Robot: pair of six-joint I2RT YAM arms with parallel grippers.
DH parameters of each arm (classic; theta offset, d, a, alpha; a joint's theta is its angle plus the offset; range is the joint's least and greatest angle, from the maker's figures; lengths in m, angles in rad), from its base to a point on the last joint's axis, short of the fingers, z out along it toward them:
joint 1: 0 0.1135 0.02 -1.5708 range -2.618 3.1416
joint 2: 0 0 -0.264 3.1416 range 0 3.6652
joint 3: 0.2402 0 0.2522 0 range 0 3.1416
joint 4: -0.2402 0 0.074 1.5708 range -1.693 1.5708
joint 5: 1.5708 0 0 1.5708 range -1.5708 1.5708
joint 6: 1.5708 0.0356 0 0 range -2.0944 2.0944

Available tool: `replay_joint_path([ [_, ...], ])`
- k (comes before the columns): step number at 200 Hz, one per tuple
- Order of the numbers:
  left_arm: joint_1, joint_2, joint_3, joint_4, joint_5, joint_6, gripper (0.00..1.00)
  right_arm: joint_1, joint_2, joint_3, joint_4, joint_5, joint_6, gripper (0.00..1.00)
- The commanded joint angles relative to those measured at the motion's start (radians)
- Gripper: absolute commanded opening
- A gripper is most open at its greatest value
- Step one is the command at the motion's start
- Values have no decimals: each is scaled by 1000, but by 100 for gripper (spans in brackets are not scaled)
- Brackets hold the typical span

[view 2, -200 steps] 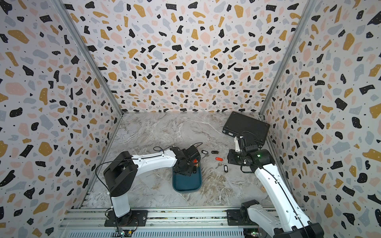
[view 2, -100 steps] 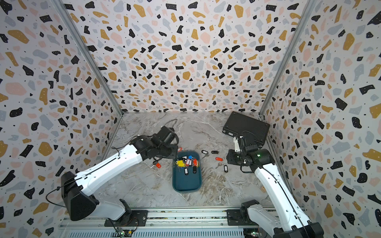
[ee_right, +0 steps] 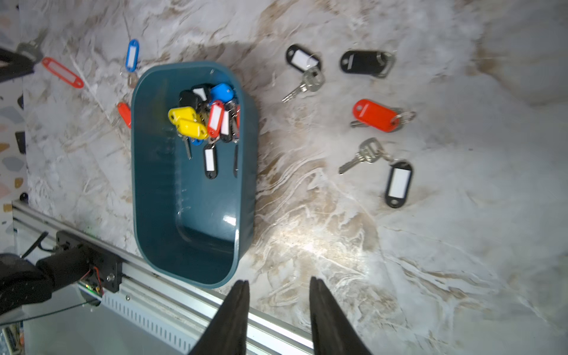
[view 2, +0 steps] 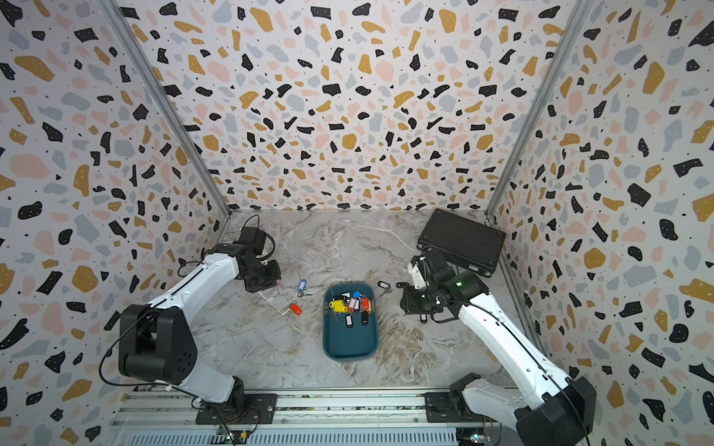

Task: Take the keys out of the storage box
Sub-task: Place the key at the center of the board.

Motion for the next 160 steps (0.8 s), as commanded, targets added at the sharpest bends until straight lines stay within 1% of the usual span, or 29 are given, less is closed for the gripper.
replay_joint_path([
  [1, 26, 48, -4, 70, 60, -11, 0, 87, 42, 54, 24, 28, 51, 39],
  [26, 31, 78, -36, 86, 60, -14, 0, 159, 91, 79, 40, 44, 72, 41],
  [37, 31, 74, -64, 101, 64, -23, 8, 180, 113, 81, 46, 44, 80, 42],
  [43, 31, 70, -78, 110, 76, -28, 15, 195, 126, 84, 49, 44, 87, 42],
  [50, 31, 65, -89, 120, 88, -36, 27, 211, 142, 82, 54, 44, 92, 43],
  [55, 31, 59, -96, 124, 96, -41, 34, 223, 154, 80, 60, 44, 97, 43],
  [70, 31, 31, -111, 141, 114, -47, 49, 261, 193, 78, 77, 47, 114, 44],
  [84, 31, -9, -120, 150, 129, -44, 59, 292, 229, 81, 97, 52, 129, 45],
  [87, 31, -19, -122, 152, 132, -42, 68, 296, 238, 81, 102, 53, 132, 46],
  [91, 31, -33, -123, 152, 137, -39, 72, 302, 247, 82, 108, 52, 136, 46],
  [106, 31, -96, -131, 146, 149, -28, 76, 314, 288, 91, 143, 43, 156, 49],
  [130, 31, -221, -161, 134, 159, -13, 78, 319, 356, 100, 202, 44, 213, 49],
  [160, 31, -384, -226, 126, 145, 8, 78, 327, 453, 104, 291, 54, 324, 44],
])
